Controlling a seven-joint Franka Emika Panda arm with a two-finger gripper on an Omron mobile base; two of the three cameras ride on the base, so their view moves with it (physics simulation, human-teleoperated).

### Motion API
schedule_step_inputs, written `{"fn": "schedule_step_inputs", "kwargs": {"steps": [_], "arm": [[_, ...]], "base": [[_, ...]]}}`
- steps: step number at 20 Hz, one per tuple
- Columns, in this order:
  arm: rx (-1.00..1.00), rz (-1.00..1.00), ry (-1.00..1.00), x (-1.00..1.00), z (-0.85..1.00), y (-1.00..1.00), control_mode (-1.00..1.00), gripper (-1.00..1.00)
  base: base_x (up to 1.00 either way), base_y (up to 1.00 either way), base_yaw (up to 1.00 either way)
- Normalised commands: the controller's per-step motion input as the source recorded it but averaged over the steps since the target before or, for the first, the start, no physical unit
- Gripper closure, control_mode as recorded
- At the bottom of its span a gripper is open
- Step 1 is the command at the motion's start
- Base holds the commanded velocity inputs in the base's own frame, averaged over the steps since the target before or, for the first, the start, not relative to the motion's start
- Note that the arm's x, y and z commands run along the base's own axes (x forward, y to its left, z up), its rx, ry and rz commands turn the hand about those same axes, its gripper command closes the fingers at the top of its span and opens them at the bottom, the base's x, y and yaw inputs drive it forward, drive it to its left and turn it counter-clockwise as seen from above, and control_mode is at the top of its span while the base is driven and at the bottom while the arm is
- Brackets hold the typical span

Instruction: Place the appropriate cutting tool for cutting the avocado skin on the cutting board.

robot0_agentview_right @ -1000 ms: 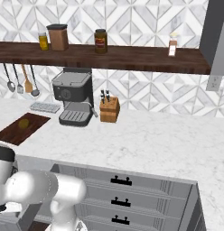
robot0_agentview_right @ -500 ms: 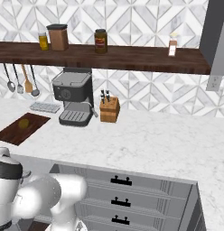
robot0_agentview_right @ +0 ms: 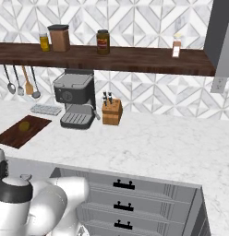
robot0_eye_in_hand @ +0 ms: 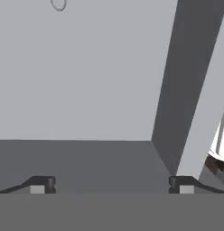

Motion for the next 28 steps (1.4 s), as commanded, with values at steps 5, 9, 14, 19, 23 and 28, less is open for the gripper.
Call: {"fn": "schedule_step_inputs", "kwargs": {"steps": [5, 9, 14, 19, 23, 28], "arm": [[0.04, 0.08, 0.00, 0.50, 0.00, 0.33, -1.00, -1.00], [0.01, 0.03, 0.00, 0.46, -0.07, 0.54, -1.00, -1.00], [0.00, 0.00, 0.01, 0.35, -0.19, 0.76, -1.00, -1.00], [0.00, 0.00, 0.01, 0.28, -0.24, 0.72, -1.00, -1.00], [0.00, 0.00, 0.00, 0.23, -0.30, 0.53, -1.00, -1.00], [0.00, 0.00, 0.00, 0.28, -0.22, 0.42, -1.00, -1.00]], "base": [[0.00, 0.00, 0.00], [0.00, 0.00, 0.00], [0.00, 0.00, 0.00], [0.00, 0.00, 0.00], [0.00, 0.00, 0.00], [0.00, 0.00, 0.00]]}}
